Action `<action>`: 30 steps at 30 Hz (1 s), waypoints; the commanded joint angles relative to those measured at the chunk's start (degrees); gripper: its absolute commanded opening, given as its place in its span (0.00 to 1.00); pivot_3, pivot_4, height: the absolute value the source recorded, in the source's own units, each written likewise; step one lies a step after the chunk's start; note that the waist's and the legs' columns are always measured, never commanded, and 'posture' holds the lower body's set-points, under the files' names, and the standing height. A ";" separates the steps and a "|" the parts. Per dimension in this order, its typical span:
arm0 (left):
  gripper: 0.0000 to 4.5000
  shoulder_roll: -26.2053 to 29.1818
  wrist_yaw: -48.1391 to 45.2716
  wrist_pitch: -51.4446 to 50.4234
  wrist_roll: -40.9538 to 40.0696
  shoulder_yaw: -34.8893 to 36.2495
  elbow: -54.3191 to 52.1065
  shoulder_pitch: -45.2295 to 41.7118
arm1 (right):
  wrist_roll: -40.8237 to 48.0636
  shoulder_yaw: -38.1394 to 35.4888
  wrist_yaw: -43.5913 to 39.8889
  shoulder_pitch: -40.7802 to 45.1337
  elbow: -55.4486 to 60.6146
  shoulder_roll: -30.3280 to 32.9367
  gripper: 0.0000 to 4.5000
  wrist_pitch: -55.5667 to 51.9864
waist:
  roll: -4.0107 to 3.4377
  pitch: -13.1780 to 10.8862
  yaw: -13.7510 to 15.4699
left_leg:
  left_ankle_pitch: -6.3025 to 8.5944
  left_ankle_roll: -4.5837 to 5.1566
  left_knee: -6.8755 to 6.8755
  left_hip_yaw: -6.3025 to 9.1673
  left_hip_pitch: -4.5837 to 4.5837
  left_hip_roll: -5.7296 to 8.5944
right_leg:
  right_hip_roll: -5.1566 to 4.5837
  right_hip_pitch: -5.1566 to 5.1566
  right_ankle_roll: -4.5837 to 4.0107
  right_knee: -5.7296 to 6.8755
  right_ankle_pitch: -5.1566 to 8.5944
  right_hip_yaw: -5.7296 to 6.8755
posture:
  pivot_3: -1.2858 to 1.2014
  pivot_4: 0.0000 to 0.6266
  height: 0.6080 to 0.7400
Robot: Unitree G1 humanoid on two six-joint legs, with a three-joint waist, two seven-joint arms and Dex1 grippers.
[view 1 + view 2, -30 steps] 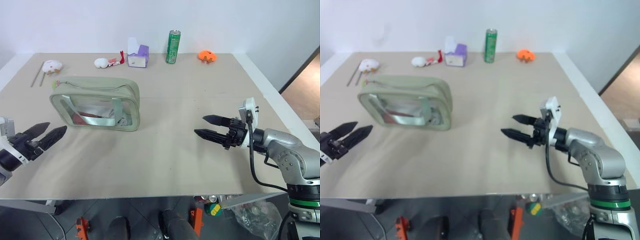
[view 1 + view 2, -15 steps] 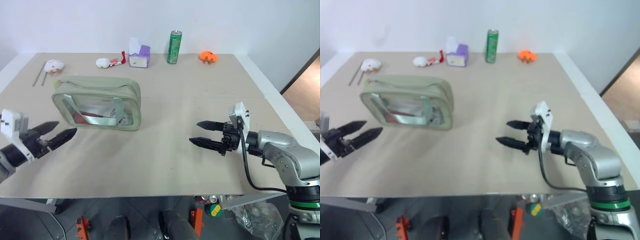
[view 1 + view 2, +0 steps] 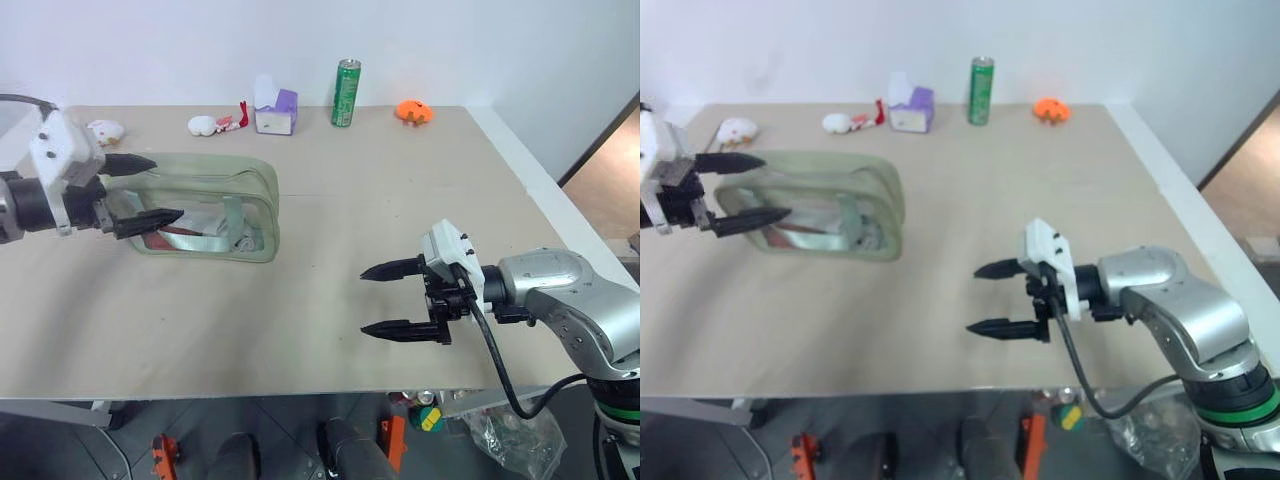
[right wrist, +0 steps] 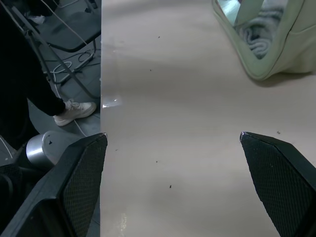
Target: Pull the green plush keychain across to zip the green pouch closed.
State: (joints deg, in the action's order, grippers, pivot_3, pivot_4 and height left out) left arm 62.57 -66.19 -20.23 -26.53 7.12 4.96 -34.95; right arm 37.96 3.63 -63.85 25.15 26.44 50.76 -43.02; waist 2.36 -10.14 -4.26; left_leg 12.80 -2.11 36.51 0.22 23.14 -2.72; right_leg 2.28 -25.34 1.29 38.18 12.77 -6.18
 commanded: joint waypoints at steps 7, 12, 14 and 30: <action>1.00 -7.17 -8.54 12.91 12.03 -10.15 19.29 -17.41 | 3.16 -2.98 4.14 -1.78 5.79 -0.99 0.99 -1.74 | 0.00 0.00 0.27 | 0.00 0.01 0.12 0.07 0.10 0.01 | 0.00 0.02 0.03 0.02 -0.01 0.05 | 0.52 0.24 1.00; 1.00 -11.20 -10.56 15.39 14.84 -12.08 22.75 -19.04 | 4.44 -3.93 5.97 -2.44 6.92 -1.01 0.99 -2.60 | 0.00 0.00 0.20 | 0.00 0.01 0.22 0.09 0.18 0.03 | -0.01 0.02 0.08 0.04 -0.04 0.04 | 0.52 0.24 1.00; 0.94 -11.84 -10.94 16.46 15.93 -12.40 24.09 -19.07 | 4.68 -4.19 6.42 -2.97 7.35 -0.75 1.00 -2.70 | 0.00 0.00 0.02 | 0.01 0.02 0.22 0.09 0.17 0.02 | 0.00 0.01 0.08 0.05 -0.04 0.02 | 0.52 0.24 1.00; 0.00 -14.20 -10.12 16.90 19.36 -14.06 18.13 -17.50 | 3.78 -3.30 6.36 -2.79 6.59 -0.14 1.00 -1.74 | 0.00 0.00 0.06 | 0.02 0.05 0.92 0.13 0.14 0.03 | 0.02 0.05 0.11 0.70 -0.05 0.01 | 0.52 0.24 1.00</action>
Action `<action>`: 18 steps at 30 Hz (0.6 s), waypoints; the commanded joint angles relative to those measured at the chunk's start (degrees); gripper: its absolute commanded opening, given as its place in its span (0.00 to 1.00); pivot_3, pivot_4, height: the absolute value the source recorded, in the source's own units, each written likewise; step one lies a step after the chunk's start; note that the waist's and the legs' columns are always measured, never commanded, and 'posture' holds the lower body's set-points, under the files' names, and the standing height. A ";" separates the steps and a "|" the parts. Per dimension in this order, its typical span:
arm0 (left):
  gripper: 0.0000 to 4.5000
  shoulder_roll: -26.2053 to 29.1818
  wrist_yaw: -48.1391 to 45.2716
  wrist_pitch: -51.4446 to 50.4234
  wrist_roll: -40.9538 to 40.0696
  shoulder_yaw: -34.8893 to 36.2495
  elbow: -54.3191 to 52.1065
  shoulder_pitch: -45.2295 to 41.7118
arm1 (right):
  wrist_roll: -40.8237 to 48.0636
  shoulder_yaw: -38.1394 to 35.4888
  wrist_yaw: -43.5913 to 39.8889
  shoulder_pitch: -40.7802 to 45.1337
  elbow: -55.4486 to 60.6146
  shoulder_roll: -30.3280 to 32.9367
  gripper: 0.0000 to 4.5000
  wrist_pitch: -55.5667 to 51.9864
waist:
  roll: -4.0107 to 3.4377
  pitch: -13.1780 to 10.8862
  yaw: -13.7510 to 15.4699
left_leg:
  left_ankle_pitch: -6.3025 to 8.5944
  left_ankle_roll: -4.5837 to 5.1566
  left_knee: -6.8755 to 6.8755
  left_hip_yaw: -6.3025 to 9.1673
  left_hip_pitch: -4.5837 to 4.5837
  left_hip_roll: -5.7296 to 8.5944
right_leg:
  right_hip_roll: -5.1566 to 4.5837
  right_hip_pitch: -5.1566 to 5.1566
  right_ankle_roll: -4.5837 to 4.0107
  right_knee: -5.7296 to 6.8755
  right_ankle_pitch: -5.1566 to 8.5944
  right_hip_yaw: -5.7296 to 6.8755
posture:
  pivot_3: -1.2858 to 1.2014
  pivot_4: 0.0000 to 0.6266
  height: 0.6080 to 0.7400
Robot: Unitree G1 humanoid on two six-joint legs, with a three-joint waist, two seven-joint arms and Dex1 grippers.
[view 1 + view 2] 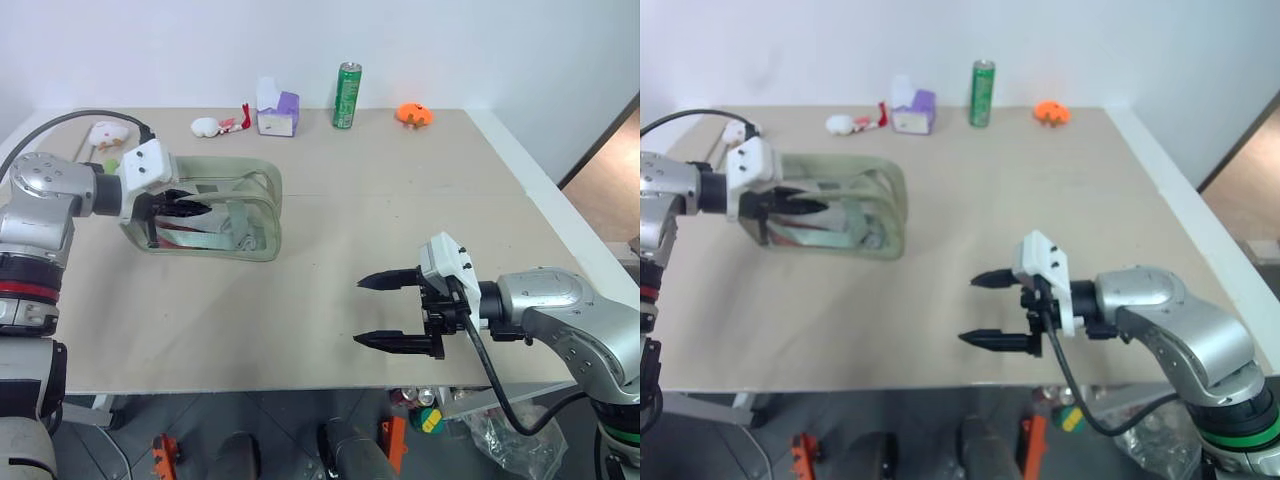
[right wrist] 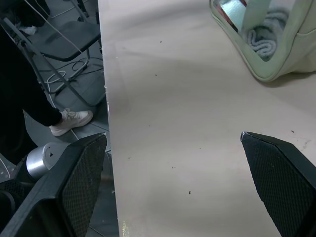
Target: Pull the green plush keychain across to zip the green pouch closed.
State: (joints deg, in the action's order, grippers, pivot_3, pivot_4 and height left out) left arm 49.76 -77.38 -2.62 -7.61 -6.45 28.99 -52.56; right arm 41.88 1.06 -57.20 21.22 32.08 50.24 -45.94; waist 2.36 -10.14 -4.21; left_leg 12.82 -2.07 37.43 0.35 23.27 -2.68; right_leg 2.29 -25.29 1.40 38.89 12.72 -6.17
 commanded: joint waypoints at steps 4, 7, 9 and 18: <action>0.00 -5.77 3.63 -8.92 -0.09 -2.63 -16.72 1.73 | -0.84 0.52 -0.86 2.50 0.15 -0.13 1.00 1.70 | 0.00 0.00 0.89 | 0.00 0.00 0.11 0.01 0.01 0.05 | -0.02 0.05 0.04 0.04 -0.02 -0.03 | 0.52 0.24 1.00; 0.00 -9.39 5.86 -17.03 -1.44 -3.37 -22.82 1.27 | -1.01 0.94 -1.43 3.47 -0.51 -0.14 1.00 2.04 | -0.01 0.00 2.11 | -0.01 0.00 0.15 0.07 0.04 0.13 | -0.03 0.09 0.12 0.04 0.01 -0.08 | 0.52 0.24 1.00; 0.00 -11.18 6.87 -21.77 -1.48 -4.24 -25.49 0.74 | -1.25 1.06 -1.76 3.97 -0.99 -0.15 1.00 2.22 | 0.00 0.00 2.36 | -0.02 0.01 0.20 0.07 0.11 0.15 | -0.03 0.15 0.21 0.04 0.10 -0.15 | 0.52 0.24 1.00; 0.00 -12.59 7.46 -33.99 -1.59 -7.68 -33.91 -1.64 | -1.84 1.07 -1.69 4.12 -1.06 -0.60 1.00 2.44 | -0.02 -0.01 1.80 | -0.01 0.03 0.17 0.13 0.13 0.15 | 0.02 0.12 0.20 0.07 0.16 -0.15 | 0.52 0.24 1.00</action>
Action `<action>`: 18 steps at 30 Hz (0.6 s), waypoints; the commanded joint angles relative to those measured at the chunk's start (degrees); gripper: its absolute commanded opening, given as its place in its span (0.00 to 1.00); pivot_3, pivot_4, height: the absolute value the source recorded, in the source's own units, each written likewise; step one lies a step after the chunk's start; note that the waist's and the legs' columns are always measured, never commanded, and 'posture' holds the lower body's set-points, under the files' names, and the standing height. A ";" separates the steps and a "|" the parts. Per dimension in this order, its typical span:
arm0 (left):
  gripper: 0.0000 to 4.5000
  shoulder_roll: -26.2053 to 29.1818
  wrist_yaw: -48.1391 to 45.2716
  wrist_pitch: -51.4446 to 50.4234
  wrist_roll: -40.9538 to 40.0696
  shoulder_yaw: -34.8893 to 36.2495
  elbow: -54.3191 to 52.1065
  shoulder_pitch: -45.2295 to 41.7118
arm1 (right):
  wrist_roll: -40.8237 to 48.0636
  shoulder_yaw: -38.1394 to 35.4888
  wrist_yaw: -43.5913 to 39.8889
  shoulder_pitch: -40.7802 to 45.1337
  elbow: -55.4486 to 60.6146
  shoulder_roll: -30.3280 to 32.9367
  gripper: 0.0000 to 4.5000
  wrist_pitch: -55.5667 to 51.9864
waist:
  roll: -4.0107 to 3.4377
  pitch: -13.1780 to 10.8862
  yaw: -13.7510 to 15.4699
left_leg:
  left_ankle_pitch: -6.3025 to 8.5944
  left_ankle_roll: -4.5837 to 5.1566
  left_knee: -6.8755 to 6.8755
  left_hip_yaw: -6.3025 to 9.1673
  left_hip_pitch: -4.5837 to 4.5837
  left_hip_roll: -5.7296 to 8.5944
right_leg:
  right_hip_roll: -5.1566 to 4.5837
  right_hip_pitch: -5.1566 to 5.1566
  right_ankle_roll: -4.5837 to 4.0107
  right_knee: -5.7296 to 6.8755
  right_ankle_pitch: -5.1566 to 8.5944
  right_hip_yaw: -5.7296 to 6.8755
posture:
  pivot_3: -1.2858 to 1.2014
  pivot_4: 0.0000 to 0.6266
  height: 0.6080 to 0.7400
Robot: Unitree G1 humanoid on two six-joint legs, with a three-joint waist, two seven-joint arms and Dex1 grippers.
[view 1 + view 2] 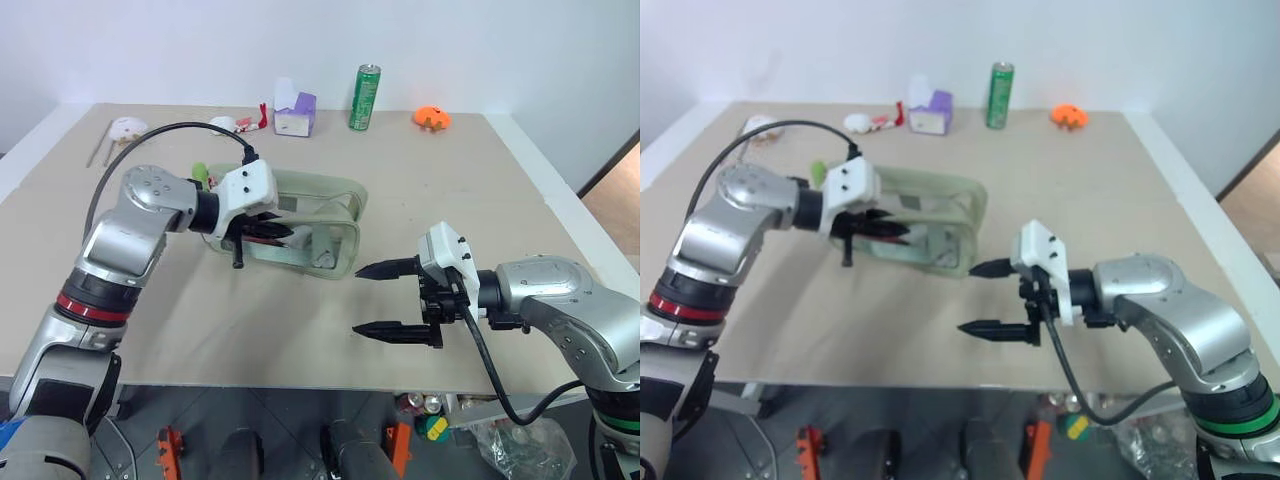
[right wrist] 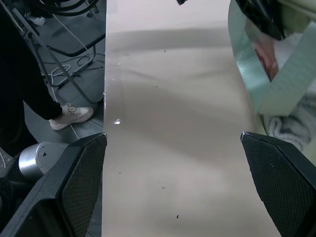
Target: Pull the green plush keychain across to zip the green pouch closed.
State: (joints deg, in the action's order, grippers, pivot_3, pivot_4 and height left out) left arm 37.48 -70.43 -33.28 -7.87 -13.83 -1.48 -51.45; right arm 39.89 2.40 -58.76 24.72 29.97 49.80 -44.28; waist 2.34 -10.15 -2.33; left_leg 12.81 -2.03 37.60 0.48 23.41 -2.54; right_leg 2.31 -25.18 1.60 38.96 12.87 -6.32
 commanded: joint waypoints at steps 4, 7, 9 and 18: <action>0.00 -0.77 3.31 -11.93 -1.12 -0.02 -4.60 -8.62 | 0.27 -0.51 0.23 0.26 1.47 -0.41 1.00 0.58 | 0.00 -0.01 -0.25 | 0.00 0.00 0.02 -0.01 0.01 0.01 | 0.00 0.00 0.02 0.00 -0.01 -0.02 | 0.52 0.24 1.00; 0.00 0.56 4.71 -13.30 0.48 -1.11 -3.87 -11.18 | 0.19 -0.24 0.36 0.31 1.66 -0.68 1.00 0.57 | -0.01 -0.02 -0.39 | 0.00 0.00 0.01 -0.01 0.00 0.00 | 0.02 -0.01 0.01 0.00 -0.01 -0.02 | 0.52 0.24 1.00; 0.00 3.67 3.66 -12.51 2.36 -3.16 -4.53 -10.89 | 0.02 0.09 0.39 0.58 1.46 -1.21 1.00 0.84 | -0.03 -0.04 -0.74 | 0.00 0.00 -0.05 -0.02 -0.04 -0.01 | 0.04 -0.01 -0.01 0.00 0.01 -0.05 | 0.52 0.24 1.00; 0.00 15.77 0.67 -14.74 4.33 -8.38 -18.67 -3.11 | -1.15 2.37 0.18 1.40 0.35 -3.87 1.00 2.10 | -0.11 -0.08 -2.03 | 0.00 0.00 -0.16 0.04 -0.11 -0.15 | 0.21 -0.04 -0.17 0.10 0.06 -0.03 | 0.52 0.24 1.00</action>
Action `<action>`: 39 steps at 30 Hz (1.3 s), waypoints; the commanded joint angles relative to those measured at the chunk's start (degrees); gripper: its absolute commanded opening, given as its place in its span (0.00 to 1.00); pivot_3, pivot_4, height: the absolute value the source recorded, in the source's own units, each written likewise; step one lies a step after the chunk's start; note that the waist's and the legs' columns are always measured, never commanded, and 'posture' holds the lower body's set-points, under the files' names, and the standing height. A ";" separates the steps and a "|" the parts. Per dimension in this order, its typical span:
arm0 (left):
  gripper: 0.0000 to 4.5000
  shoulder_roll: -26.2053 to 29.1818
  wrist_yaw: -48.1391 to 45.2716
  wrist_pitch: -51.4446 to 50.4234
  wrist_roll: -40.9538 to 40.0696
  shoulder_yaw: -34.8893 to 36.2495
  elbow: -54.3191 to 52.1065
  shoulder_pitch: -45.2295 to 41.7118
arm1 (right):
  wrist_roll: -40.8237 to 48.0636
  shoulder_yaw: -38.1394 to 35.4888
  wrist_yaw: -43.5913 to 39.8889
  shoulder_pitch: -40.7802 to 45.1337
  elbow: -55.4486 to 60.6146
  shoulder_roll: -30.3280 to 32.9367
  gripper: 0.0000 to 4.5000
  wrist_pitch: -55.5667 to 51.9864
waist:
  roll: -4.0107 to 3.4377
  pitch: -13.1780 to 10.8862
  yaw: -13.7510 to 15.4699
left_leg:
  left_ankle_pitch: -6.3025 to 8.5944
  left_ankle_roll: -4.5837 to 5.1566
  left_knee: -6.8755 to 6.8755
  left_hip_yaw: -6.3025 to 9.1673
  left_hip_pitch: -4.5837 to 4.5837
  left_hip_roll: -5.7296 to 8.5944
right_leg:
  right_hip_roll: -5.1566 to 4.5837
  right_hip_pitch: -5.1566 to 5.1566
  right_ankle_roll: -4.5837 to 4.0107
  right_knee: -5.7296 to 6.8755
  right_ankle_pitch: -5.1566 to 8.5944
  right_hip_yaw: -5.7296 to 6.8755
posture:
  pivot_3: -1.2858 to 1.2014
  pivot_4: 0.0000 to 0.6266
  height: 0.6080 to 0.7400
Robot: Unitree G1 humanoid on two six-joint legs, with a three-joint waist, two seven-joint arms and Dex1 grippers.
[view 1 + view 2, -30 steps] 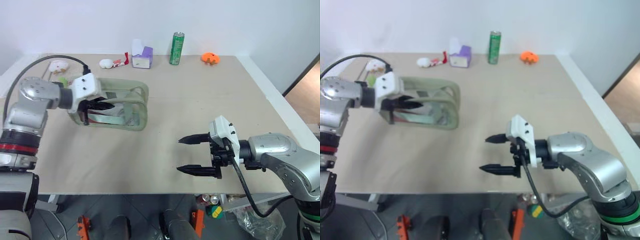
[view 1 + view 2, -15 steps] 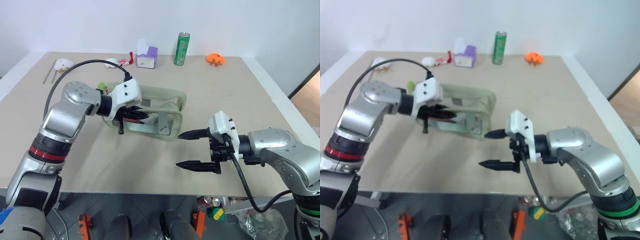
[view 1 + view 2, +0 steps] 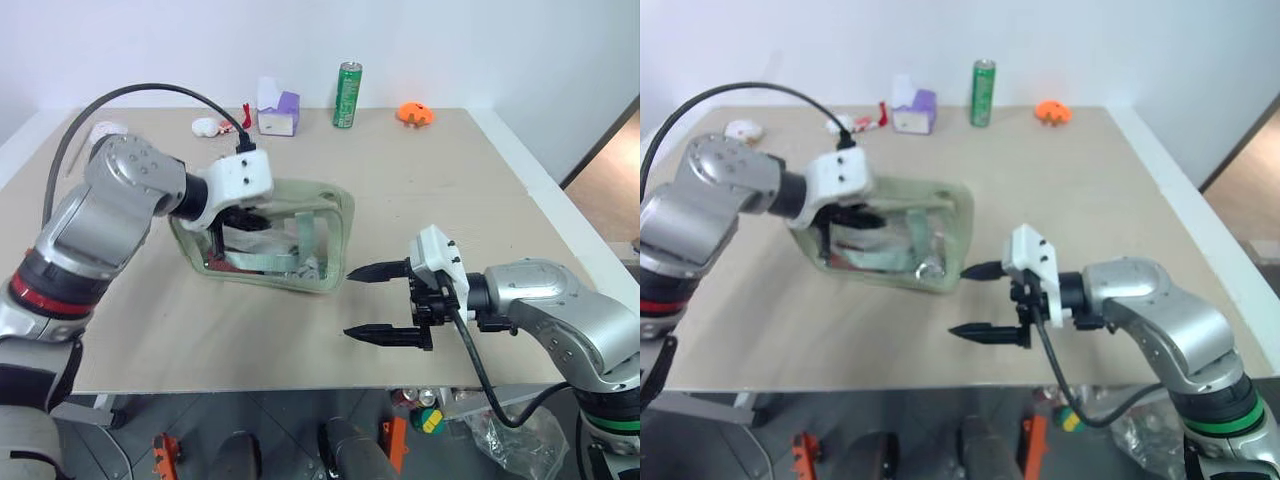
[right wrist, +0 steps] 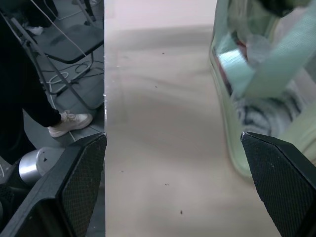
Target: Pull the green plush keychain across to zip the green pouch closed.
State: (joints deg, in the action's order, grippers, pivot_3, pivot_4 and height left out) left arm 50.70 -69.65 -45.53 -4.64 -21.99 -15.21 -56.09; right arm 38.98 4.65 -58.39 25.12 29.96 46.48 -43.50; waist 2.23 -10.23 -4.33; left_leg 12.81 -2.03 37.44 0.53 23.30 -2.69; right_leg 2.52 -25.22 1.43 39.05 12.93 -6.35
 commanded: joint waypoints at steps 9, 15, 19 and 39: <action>0.60 0.45 3.77 -12.86 -1.47 0.22 -12.22 0.49 | -1.63 2.41 -1.77 2.93 -1.87 -2.52 1.00 2.87 | 0.00 0.00 -0.07 | -0.03 0.03 0.08 0.01 -0.01 0.04 | 0.02 0.05 0.01 0.01 -0.02 -0.03 | 0.52 0.24 1.00; 0.98 -0.56 5.31 -10.65 -0.39 -0.31 -6.38 -3.44 | -2.32 2.85 -2.66 3.57 -2.56 -3.01 1.00 3.29 | -0.01 -0.01 -0.03 | -0.02 0.03 0.05 0.02 0.01 0.04 | 0.02 0.03 -0.01 0.01 -0.01 -0.04 | 0.52 0.24 1.00; 0.98 -0.40 3.71 -6.48 0.66 -2.12 -3.32 -5.53 | -2.19 2.11 -2.74 3.35 -2.42 -2.58 1.00 3.12 | -0.01 -0.01 0.01 | -0.02 0.03 0.03 0.05 0.02 0.04 | 0.04 0.02 -0.02 0.01 0.00 -0.02 | 0.52 0.24 1.00; 0.98 -0.19 -2.48 5.25 -0.71 0.89 4.86 -1.71 | -1.36 -0.08 -1.44 1.58 -0.73 -0.50 1.00 2.22 | -0.03 -0.03 0.00 | -0.02 0.03 0.08 0.04 0.04 0.04 | 0.03 0.02 -0.01 0.01 -0.01 -0.04 | 0.52 0.24 1.00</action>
State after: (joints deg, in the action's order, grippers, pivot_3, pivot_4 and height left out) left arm 50.36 -72.51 -41.01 -5.56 -23.01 -10.03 -57.16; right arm 36.85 6.48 -59.83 26.33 27.34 45.33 -41.41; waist 2.20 -10.26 -4.33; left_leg 12.79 -1.99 37.51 0.56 23.33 -2.65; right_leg 2.56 -25.21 1.42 39.06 12.93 -6.39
